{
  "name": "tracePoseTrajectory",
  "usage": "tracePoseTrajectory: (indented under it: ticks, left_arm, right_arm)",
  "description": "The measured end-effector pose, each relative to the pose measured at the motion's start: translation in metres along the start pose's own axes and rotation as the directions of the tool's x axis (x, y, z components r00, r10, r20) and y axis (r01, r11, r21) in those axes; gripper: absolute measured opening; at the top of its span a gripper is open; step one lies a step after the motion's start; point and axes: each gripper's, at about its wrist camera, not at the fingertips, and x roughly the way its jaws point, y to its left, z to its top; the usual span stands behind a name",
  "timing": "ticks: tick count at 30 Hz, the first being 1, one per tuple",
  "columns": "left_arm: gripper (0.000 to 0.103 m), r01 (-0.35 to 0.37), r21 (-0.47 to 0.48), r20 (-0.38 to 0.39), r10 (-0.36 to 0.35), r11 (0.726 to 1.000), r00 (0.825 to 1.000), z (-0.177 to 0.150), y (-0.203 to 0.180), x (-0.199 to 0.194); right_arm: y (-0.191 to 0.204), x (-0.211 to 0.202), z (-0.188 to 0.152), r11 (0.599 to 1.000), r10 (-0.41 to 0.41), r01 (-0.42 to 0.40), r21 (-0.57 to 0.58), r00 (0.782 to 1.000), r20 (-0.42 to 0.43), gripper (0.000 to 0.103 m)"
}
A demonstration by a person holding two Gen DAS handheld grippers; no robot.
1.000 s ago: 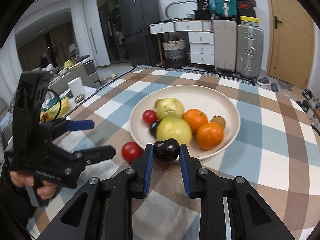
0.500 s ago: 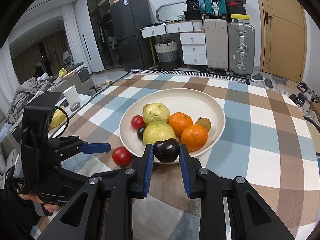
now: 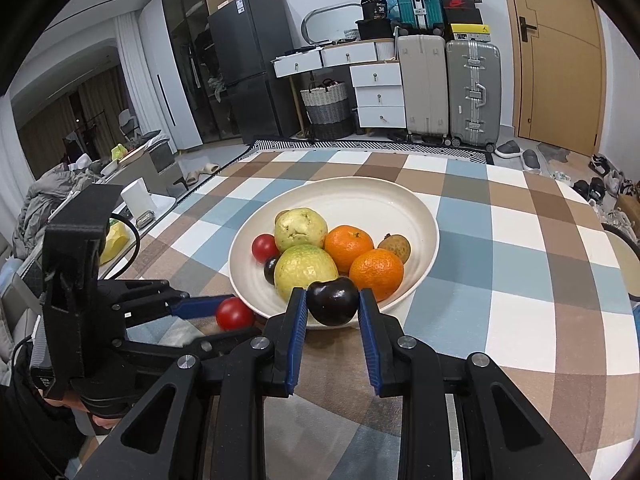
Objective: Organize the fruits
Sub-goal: 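Grasp the red tomato with the left tool while the right tool holds the plum, then carry the tomato and plum in both tools over the plate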
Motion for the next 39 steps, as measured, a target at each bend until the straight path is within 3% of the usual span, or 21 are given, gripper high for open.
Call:
tracePoseTrajectory:
  ticks: [21, 39]
  left_arm:
    - [0.029, 0.01, -0.047, 0.071, -0.007, 0.999, 0.997, -0.01, 0.014, -0.026]
    - [0.029, 0.032, -0.092, 0.189, -0.015, 0.995, 0.982, -0.007, 0.023, -0.059]
  right_arm:
    - [-0.001, -0.001, -0.001, 1.0, 0.0, 0.0, 0.008, 1.0, 0.025, 0.027]
    - [-0.002, -0.006, 0.002, 1.0, -0.004, 0.003, 0.015, 0.998, 0.061, 0.027]
